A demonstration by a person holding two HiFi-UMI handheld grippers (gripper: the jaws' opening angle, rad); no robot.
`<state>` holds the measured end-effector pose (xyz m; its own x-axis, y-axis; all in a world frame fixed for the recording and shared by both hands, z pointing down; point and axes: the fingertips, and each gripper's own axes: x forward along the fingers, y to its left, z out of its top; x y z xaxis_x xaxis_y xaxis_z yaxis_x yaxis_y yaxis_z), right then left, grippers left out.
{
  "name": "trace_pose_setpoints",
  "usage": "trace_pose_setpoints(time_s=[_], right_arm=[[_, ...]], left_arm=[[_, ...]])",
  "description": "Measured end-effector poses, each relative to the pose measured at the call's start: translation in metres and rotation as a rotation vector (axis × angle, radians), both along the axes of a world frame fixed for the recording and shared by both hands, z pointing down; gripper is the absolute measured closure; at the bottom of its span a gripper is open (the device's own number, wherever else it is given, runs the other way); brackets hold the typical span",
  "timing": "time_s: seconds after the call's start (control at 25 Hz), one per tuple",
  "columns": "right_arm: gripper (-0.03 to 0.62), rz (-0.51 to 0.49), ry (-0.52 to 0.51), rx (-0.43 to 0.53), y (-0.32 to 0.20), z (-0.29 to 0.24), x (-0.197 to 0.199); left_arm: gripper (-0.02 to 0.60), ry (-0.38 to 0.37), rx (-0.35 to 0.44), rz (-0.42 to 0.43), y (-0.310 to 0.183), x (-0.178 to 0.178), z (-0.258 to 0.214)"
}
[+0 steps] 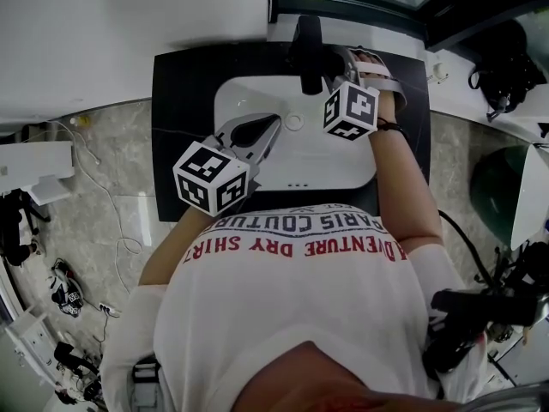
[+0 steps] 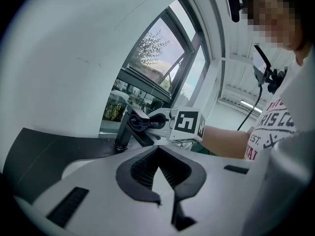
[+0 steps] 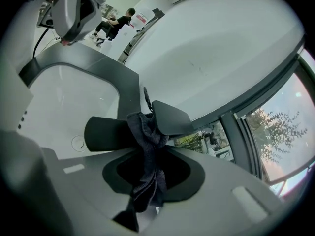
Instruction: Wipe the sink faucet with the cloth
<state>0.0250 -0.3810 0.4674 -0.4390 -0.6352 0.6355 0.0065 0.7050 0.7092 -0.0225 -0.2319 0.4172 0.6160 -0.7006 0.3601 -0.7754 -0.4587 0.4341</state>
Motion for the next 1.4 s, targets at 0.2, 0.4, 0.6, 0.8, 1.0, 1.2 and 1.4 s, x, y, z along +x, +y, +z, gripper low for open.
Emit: trace_pose_setpoints(time_s=[0.2,0.4,0.6,0.8,1.0,1.2,1.4], right_arm=[[0.517,0.044,-0.062,-0.029,-0.007,-0.007,-0.004],[0.517,0.063,-0.110,-0.042,-0.014,-0.013,-0.002],[0.517,0.037,-0.129,0.007,-0.003,-0.025,-0.002],[0.517,0.007,-0.122,0.036,0.017,-0.029,0.002],[0.517,0.008,-0.138,0.029,0.029,-0.027,0.005],[0.517,0.026,-0.155,0.013,0.045,-0.029,0.012],[0.517,0.102,-0.337,-0.083,0.080,-0.042,0.032]], left_arm=[[0.580,-0.004,-0.009,0.002,-0.001,-0.003,0.003],[0.580,-0.005,-0.009,0.016,-0.007,0.006,0.005],[0.580,-0.002,-0.004,0.022,0.000,0.007,0.001],[0.580,0.000,-0.002,0.021,0.009,0.008,-0.001],[0.580,-0.001,-0.003,0.018,0.015,0.011,-0.001],[0.580,-0.003,0.011,0.016,0.024,0.016,-0.004],[0.580,-0.015,0.038,0.012,0.028,0.022,-0.015]])
